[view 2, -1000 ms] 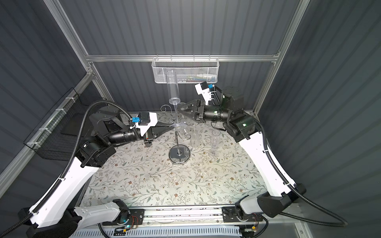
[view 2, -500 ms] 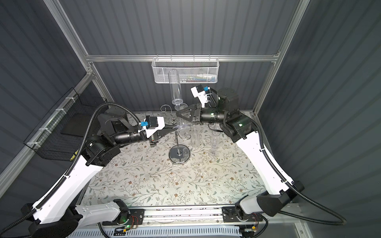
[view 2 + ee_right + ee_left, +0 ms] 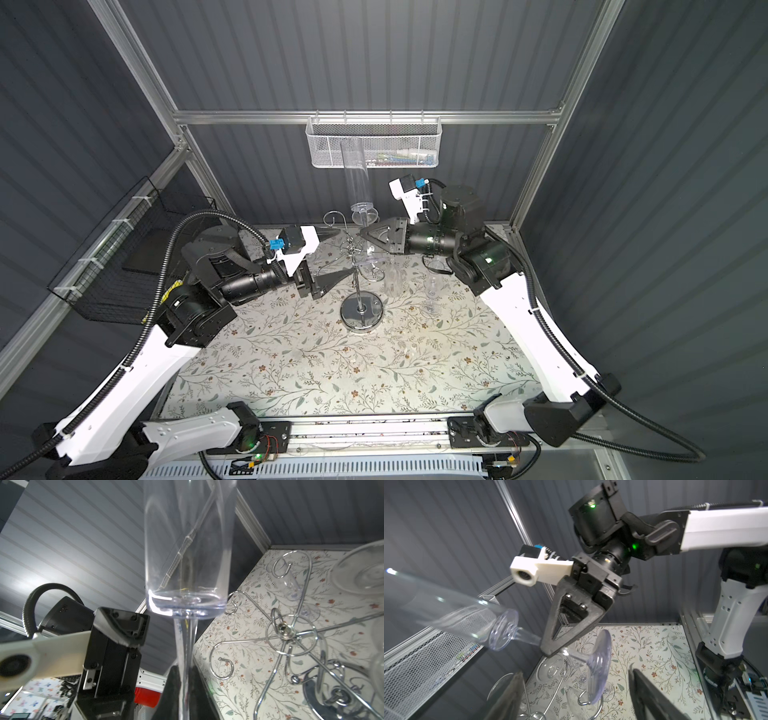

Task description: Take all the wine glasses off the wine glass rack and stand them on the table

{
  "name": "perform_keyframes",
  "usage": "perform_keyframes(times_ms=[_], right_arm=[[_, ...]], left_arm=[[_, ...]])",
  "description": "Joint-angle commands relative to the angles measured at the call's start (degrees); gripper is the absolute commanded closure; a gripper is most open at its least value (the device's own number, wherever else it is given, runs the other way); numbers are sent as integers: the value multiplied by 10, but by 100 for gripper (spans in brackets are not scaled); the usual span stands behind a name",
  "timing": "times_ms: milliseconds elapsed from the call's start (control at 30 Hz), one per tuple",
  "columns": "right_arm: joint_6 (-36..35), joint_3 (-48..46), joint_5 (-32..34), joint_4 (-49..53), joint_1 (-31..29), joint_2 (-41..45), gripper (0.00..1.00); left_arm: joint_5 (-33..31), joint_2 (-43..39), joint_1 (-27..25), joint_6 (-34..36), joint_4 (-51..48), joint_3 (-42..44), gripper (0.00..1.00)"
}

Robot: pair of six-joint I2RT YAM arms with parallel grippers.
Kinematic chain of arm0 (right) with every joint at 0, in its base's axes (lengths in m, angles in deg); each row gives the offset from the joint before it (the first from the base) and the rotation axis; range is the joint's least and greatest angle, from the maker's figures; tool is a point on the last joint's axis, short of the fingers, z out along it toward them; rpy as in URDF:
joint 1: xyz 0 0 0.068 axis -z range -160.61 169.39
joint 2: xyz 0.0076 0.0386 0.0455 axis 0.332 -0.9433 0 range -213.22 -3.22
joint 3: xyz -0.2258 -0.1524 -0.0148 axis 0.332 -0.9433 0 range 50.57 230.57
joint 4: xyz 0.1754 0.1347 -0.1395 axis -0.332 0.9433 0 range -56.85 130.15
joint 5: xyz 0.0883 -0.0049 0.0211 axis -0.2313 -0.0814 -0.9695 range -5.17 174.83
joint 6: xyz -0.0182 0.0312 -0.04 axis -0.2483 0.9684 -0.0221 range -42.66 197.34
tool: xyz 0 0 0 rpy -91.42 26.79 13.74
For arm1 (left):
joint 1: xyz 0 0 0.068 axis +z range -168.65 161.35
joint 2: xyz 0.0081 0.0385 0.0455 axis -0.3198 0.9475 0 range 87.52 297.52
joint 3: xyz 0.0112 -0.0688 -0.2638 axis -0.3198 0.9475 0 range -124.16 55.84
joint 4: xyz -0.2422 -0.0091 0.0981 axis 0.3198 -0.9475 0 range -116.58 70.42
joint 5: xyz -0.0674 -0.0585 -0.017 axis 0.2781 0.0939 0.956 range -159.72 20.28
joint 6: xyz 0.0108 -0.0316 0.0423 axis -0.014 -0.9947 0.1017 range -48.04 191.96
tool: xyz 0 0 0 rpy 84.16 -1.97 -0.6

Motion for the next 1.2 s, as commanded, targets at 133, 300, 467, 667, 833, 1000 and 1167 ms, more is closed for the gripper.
perform_keyframes(times_ms=[133, 300, 467, 667, 833, 1000, 1167], right_arm=[[-144, -94, 78, -99, -5, 97, 100], [-208, -136, 100, -111, -34, 122, 100], [-245, -157, 112, -118, -61, 138, 100], [-278, -170, 114, -117, -85, 139, 100], [-279, -179, 124, -116, -90, 134, 100], [-290, -180, 124, -114, -95, 129, 100], [-309, -179, 134, -101, -108, 129, 100]], left_arm=[[-52, 26, 4, -186, 60, -41, 10], [54, 75, 52, -320, 138, -76, 8], [133, 116, 100, -455, 247, -82, 8], [148, 137, 100, -505, 287, -84, 8], [182, 147, 100, -556, 345, -77, 9], [194, 151, 100, -573, 357, -75, 13], [196, 156, 100, -586, 377, -71, 25]])
